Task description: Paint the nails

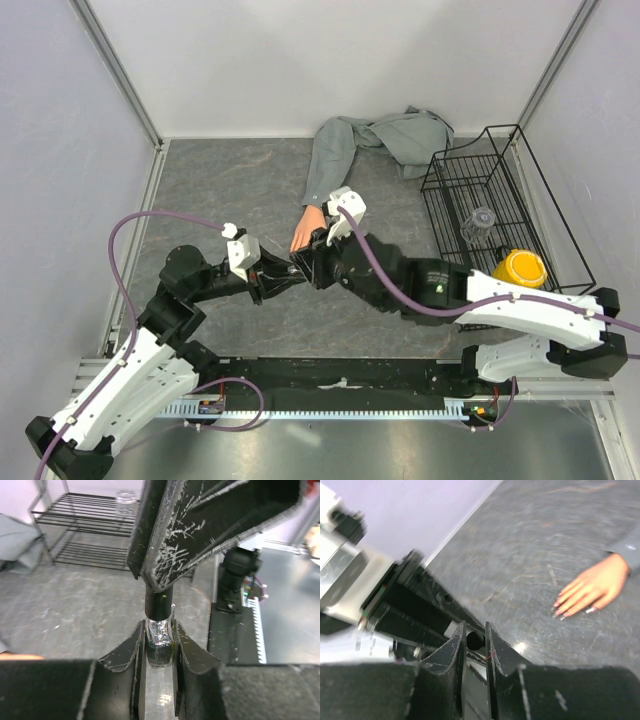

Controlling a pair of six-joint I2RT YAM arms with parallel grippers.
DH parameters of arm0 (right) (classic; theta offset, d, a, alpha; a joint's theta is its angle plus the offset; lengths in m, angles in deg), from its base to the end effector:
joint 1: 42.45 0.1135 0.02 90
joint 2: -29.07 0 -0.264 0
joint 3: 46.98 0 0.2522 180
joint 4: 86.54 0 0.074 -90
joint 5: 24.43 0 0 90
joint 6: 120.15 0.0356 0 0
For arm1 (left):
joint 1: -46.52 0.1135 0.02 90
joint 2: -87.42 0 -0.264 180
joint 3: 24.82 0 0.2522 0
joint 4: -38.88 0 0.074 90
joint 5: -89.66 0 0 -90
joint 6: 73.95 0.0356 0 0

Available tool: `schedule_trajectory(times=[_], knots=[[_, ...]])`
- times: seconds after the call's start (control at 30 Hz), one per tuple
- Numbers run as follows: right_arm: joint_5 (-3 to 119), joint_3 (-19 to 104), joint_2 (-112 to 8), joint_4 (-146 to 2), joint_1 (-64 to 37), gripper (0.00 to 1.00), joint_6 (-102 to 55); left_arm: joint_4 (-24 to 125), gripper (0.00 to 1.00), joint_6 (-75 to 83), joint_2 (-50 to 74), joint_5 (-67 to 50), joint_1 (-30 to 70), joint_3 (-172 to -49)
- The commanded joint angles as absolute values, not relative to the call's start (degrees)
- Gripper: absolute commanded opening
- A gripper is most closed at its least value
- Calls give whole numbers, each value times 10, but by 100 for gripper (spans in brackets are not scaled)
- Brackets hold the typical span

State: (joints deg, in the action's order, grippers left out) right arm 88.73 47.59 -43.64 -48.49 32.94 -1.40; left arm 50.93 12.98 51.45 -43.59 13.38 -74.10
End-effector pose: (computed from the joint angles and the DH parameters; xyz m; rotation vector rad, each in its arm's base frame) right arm 0.0837 0.2656 0.4297 -0.4847 1.8647 0.8881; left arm 0.1137 -0.1033 0.3288 1.0007 1.3234 -1.0679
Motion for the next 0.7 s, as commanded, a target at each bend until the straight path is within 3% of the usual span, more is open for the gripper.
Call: schedule_trajectory(times=[0.0, 0.13, 0.4, 0.47, 0.57, 0.67], knots=[[1068, 468, -491, -467, 410, 0, 147, 471, 2, 160, 523, -315, 142, -747], [1069, 467, -489, -475, 409, 4, 130, 478, 2, 160, 531, -315, 142, -742], [1050, 530, -453, -390, 407, 72, -30, 491, 2, 160, 517, -388, 142, -747], [1033, 542, -432, -368, 403, 81, -80, 490, 2, 157, 502, -429, 141, -754], [978, 539, -398, -362, 381, 84, -126, 476, 2, 146, 486, -494, 142, -758], [850, 526, -372, -367, 331, 77, -166, 450, 2, 126, 468, -566, 142, -758]])
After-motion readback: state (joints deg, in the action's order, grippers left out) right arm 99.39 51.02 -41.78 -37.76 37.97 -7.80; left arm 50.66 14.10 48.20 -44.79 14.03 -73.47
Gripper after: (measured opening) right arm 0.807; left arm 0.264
